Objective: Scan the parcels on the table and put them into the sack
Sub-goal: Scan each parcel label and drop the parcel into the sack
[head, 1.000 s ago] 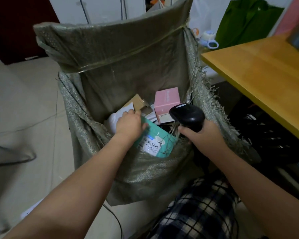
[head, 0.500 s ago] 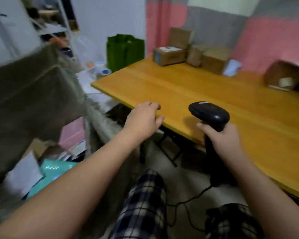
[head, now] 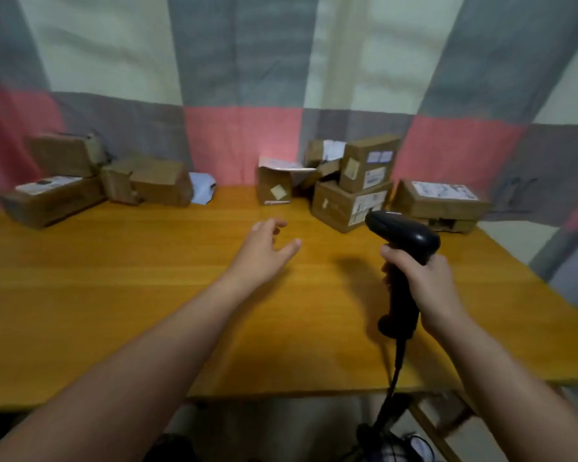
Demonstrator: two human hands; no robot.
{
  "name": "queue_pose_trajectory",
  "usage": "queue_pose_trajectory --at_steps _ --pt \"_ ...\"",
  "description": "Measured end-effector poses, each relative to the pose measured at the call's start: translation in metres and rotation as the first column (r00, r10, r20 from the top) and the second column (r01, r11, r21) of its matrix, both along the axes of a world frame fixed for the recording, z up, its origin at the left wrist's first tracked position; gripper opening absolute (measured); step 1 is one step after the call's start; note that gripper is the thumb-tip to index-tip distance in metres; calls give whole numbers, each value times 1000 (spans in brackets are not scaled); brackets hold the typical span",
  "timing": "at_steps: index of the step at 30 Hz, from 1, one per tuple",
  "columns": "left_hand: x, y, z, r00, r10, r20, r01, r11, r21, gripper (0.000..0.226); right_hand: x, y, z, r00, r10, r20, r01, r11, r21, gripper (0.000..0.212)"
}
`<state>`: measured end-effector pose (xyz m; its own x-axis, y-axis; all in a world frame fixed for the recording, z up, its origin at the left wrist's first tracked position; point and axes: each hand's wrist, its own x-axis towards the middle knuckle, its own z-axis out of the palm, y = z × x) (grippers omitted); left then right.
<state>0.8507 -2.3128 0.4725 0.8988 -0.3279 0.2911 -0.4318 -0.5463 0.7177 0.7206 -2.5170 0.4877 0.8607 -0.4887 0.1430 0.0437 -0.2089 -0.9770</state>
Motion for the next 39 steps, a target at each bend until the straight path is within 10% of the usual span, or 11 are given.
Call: queue_pose_trajectory --at_steps 6,12,19,28,39 --pt "91 -16 7 938 112 -327 -204 943 -262 66 67 -29 3 994 -105 6 97 933 346 52" --pt "183 -28 26 850 116 -514 -319 889 -327 99 173 -46 17 970 -213 117 86 750 656 45" --pt "264 -55 20 783 -79 -617 -323 796 -511 41 242 -80 -4 950 -294 103 150 721 676 48" --pt "317 -81 5 733 -193 -652 -227 834 -502 20 276 -103 -26 999 -33 41 0 774 634 47" --pt "268 -56 -22 754 -116 -647 -298 817 -494 41 248 -74 -17 988 152 7 -138 876 462 54"
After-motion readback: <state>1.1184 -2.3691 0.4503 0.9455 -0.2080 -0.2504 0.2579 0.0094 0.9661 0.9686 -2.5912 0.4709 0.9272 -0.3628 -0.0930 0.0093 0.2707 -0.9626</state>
